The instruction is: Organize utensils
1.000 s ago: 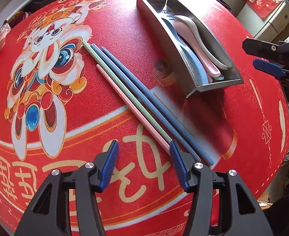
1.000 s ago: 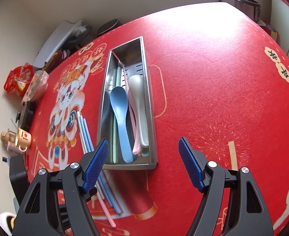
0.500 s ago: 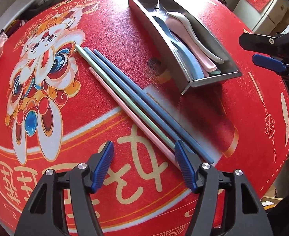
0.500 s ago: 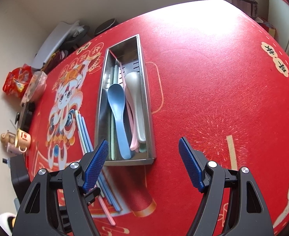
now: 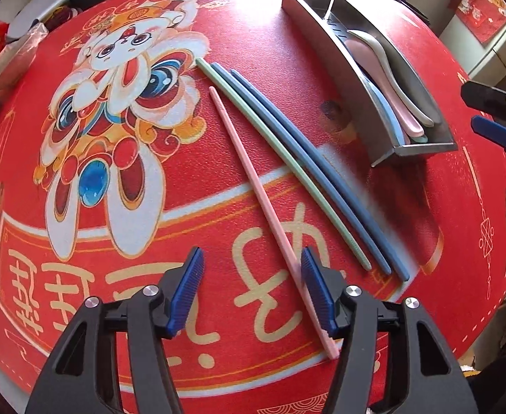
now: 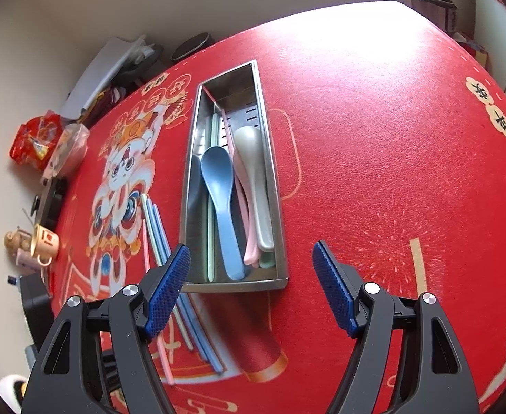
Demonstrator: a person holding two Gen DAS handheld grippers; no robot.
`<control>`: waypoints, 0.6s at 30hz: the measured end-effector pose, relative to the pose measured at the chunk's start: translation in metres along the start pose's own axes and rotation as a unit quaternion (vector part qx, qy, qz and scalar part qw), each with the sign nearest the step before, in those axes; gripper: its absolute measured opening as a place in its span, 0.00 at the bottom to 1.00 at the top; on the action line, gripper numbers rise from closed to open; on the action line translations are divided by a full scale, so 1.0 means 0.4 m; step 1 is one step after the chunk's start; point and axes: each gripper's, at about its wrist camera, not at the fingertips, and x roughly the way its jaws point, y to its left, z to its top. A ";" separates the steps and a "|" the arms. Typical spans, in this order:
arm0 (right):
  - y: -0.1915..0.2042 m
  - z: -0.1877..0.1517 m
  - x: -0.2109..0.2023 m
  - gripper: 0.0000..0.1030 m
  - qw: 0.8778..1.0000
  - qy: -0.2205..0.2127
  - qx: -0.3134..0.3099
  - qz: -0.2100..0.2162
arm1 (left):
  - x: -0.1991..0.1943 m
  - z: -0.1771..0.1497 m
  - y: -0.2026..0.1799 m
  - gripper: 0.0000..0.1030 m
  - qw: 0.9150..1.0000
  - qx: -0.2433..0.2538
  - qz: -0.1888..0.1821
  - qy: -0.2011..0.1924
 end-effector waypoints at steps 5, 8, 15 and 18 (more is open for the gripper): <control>0.008 -0.006 -0.001 0.69 1.000 -0.001 -0.010 -0.007 | 0.002 0.021 0.019 0.43 1.000 -0.016 -0.008 -0.007; 0.003 -0.010 -0.001 0.69 1.000 -0.001 -0.008 -0.011 | 0.004 0.032 0.016 0.43 1.000 -0.018 -0.002 -0.013; 0.009 -0.023 -0.009 0.69 0.999 -0.008 -0.029 -0.033 | 0.024 0.063 0.000 0.43 0.999 0.014 0.019 -0.023; 0.021 -0.029 -0.007 0.69 0.999 -0.007 -0.038 -0.036 | 0.021 0.059 0.012 0.38 0.999 0.013 0.021 -0.026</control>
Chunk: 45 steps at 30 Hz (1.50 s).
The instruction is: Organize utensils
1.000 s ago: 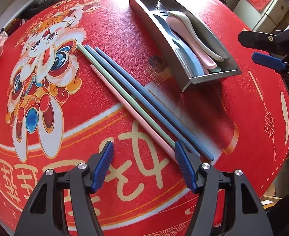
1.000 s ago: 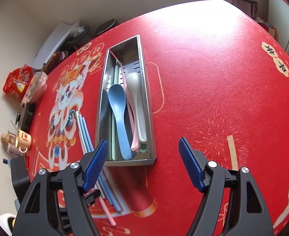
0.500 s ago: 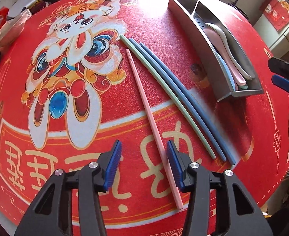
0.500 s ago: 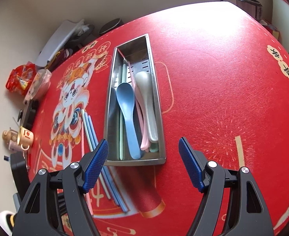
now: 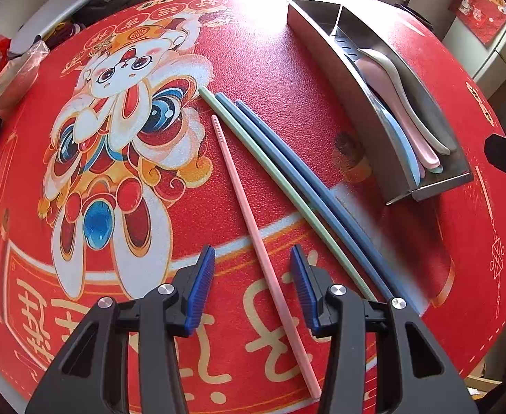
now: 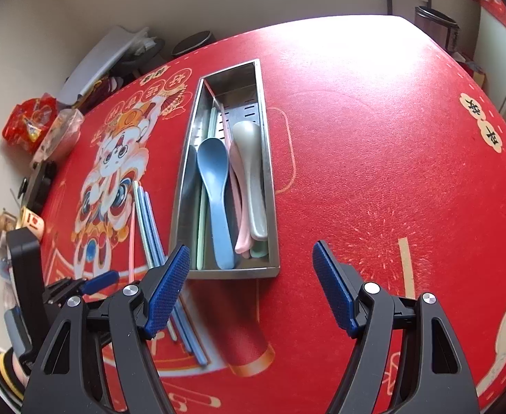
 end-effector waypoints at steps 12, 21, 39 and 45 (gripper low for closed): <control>0.123 -0.016 0.006 0.69 0.997 0.003 -0.076 0.004 | -0.017 -0.020 0.160 0.06 0.993 -0.105 -0.042 -0.012; 0.245 -0.024 0.058 0.52 0.992 0.034 -0.107 0.048 | -0.042 -0.059 0.262 0.06 0.990 -0.129 -0.048 -0.032; 0.384 -0.026 0.243 0.14 0.984 0.096 -0.149 -0.016 | -0.033 -0.093 0.373 0.06 0.991 -0.106 -0.075 -0.045; 0.381 -0.025 0.273 0.13 0.984 0.098 -0.145 -0.041 | -0.032 -0.096 0.380 0.08 0.991 -0.091 -0.082 -0.051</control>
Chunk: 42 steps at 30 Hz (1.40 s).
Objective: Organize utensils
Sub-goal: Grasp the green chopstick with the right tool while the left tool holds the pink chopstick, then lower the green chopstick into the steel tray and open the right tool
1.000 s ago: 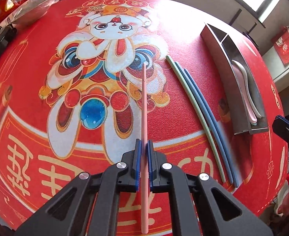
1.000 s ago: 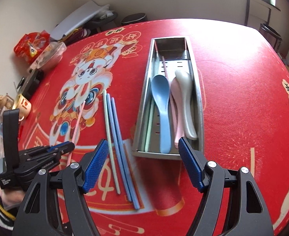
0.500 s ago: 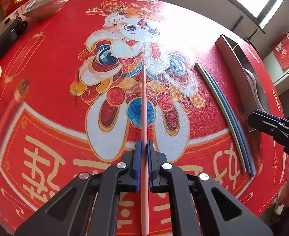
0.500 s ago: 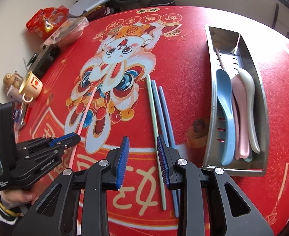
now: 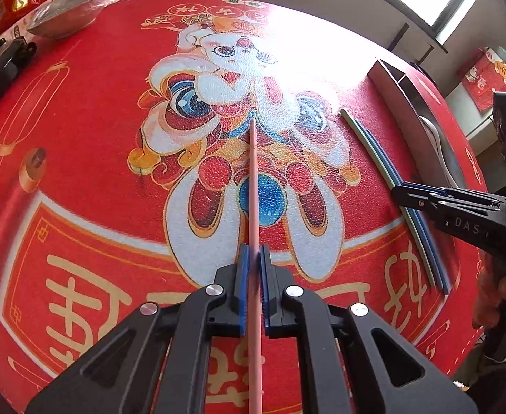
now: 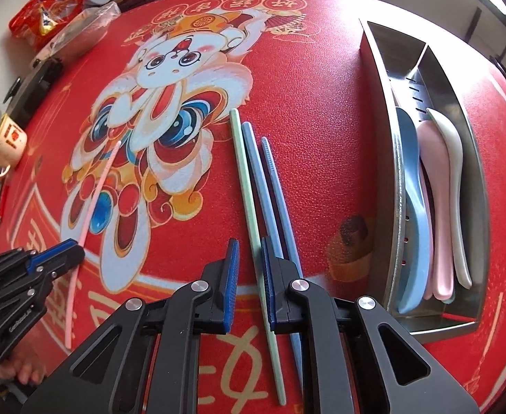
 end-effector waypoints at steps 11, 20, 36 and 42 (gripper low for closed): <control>0.026 0.019 0.020 0.09 1.000 -0.014 -0.019 -0.013 | 0.001 0.003 0.010 0.08 1.000 -0.003 -0.013 -0.004; 0.027 -0.009 0.010 0.06 1.000 -0.018 -0.024 -0.005 | 0.001 0.003 0.011 0.08 1.000 -0.002 -0.013 -0.005; 0.020 -0.058 -0.061 0.06 0.995 -0.046 0.020 0.087 | -0.022 0.012 0.032 0.06 0.998 -0.037 -0.045 -0.019; 0.005 -0.057 -0.120 0.06 0.990 -0.075 0.038 0.116 | -0.079 0.041 0.021 0.06 0.995 -0.045 -0.066 -0.061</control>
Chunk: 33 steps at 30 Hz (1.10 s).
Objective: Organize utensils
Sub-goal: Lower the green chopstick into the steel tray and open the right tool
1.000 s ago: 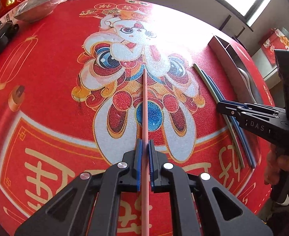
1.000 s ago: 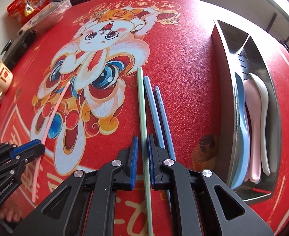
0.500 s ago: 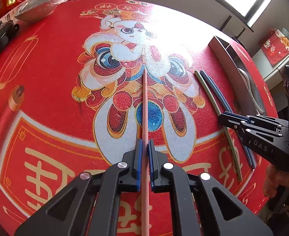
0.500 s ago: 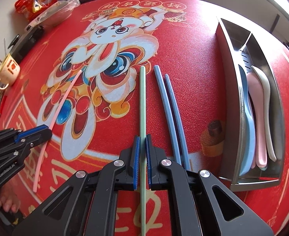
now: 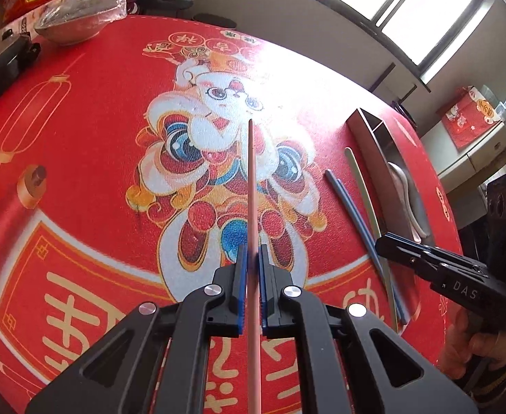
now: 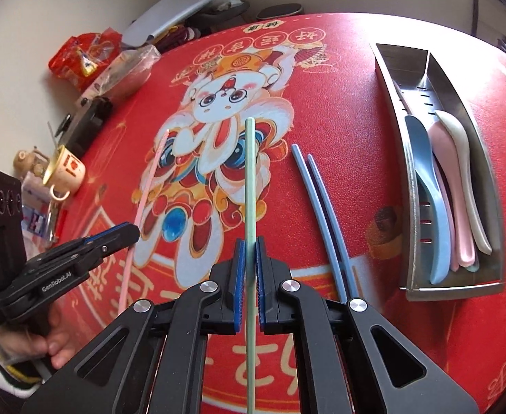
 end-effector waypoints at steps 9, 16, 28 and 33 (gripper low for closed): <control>-0.108 0.026 -0.089 0.06 0.997 -0.041 0.071 0.013 | 0.006 0.009 -0.052 0.06 1.000 0.000 0.000 -0.001; -0.233 0.091 -0.134 0.06 0.994 -0.062 0.087 -0.019 | 0.005 -0.004 -0.074 0.06 1.000 -0.014 0.010 -0.005; -0.331 0.249 -0.029 0.06 0.997 -0.026 0.002 -0.067 | -0.048 -0.009 -0.084 0.06 0.995 -0.080 0.046 -0.043; -0.351 0.260 0.011 0.06 0.998 -0.009 0.003 -0.067 | -0.068 -0.024 -0.103 0.06 0.993 -0.089 0.056 -0.052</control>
